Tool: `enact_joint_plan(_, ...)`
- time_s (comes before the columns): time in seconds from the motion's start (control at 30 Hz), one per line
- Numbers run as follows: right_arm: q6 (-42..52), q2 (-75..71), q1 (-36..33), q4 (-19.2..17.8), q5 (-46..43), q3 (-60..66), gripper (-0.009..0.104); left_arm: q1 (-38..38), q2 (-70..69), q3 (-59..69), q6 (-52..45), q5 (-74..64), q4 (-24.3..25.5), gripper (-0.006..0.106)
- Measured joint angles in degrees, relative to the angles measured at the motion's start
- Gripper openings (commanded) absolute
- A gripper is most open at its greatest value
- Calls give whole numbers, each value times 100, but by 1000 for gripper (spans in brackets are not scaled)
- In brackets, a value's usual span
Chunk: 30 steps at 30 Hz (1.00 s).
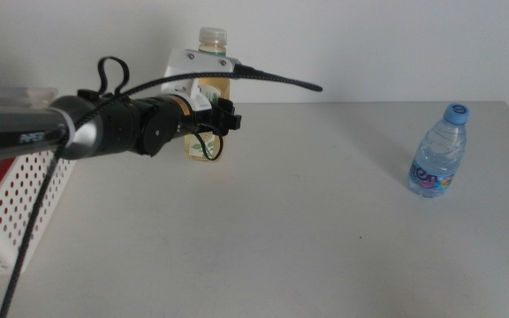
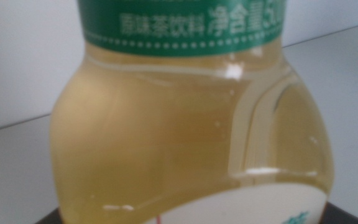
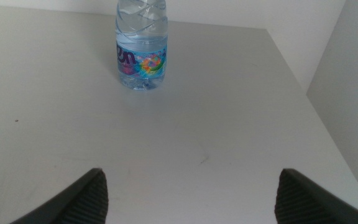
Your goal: Use arms to grab the bottles and put them into the dustbin to the left of the table.
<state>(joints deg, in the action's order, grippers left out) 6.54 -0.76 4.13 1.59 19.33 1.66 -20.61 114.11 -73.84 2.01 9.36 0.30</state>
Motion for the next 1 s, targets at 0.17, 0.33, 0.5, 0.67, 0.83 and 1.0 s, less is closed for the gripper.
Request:
enact_joint_plan(0.17,0,0,0,0,0,0,75,0,-1009,1,0,-1204,-30,-2)
enact_joint_plan(0.33,0,0,0,0,0,0,75,6,-1814,1,6,-2497,-30,-2)
enact_joint_plan(0.5,0,0,0,0,0,0,75,167,-2487,-146,6,-3977,-30,-2)
enact_joint_plan(0.67,0,0,0,0,0,0,75,646,-2732,-885,-201,-5853,-30,-2)
enact_joint_plan(0.83,0,0,0,0,0,0,75,1356,-2735,-1602,-737,-7377,-106,-2)
enact_joint_plan(1.0,0,0,0,0,0,0,75,2148,-2749,-1944,-959,-7937,-105,-2)
